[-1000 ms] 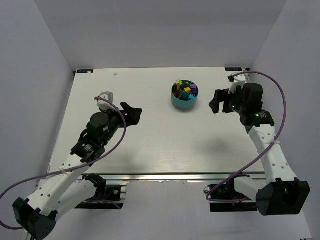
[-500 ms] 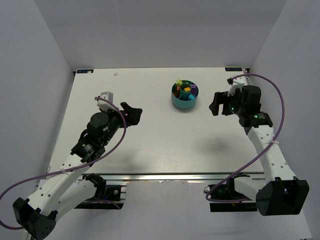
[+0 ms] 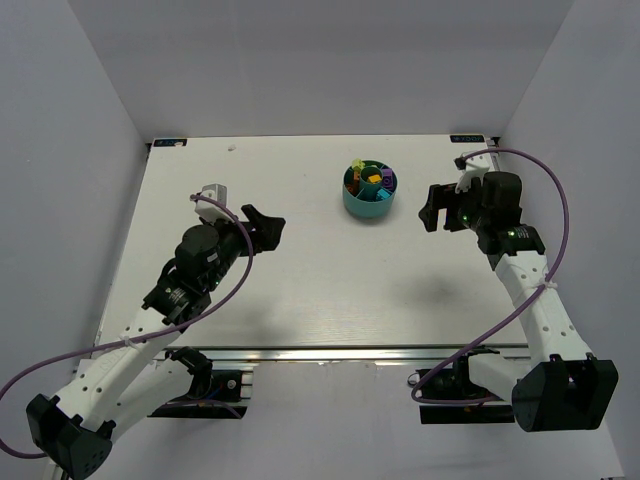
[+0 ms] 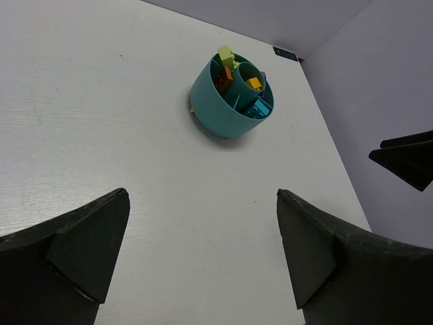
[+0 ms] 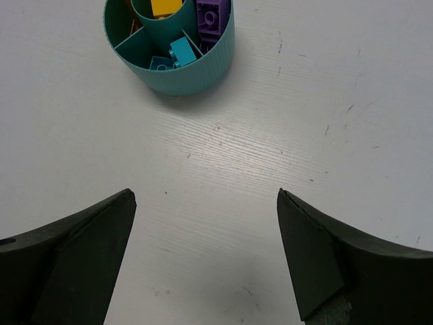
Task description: Sort the legos into containers by color
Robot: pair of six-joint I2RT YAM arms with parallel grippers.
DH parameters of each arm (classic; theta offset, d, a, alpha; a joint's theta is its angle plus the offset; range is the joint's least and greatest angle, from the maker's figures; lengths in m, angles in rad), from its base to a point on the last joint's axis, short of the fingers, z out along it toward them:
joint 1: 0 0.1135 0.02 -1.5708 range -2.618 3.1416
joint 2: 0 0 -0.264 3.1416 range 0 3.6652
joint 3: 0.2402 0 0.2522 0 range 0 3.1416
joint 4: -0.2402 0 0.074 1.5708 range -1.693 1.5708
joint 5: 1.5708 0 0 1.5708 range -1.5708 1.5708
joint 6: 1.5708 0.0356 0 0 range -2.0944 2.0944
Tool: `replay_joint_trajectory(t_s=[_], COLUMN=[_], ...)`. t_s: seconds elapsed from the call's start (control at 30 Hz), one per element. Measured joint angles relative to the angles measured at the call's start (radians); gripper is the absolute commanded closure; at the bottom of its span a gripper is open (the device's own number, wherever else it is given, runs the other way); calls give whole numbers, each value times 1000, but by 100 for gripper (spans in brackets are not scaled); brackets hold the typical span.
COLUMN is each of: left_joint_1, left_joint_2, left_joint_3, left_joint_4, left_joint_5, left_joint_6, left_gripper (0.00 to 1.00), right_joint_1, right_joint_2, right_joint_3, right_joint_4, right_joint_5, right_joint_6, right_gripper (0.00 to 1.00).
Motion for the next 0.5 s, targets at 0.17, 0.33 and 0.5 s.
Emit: replay_joint_trajectory(t_s=[0.17, 0.33, 0.5], left_joint_1=[0, 0, 0], left_joint_2=[-1, -2, -2], left_joint_3=[0, 0, 0], left_joint_4=[0, 0, 0], left_joint_5=[0, 0, 0], left_joint_6=[0, -5, -7], left_gripper=[2, 2, 2], right_joint_1=[0, 0, 0], right_joint_2=[0, 0, 0], right_joint_3=[0, 0, 0], right_joint_4=[0, 0, 0], right_joint_5=[2, 3, 3], right_joint_6=[0, 0, -1], right_gripper=[11, 11, 10])
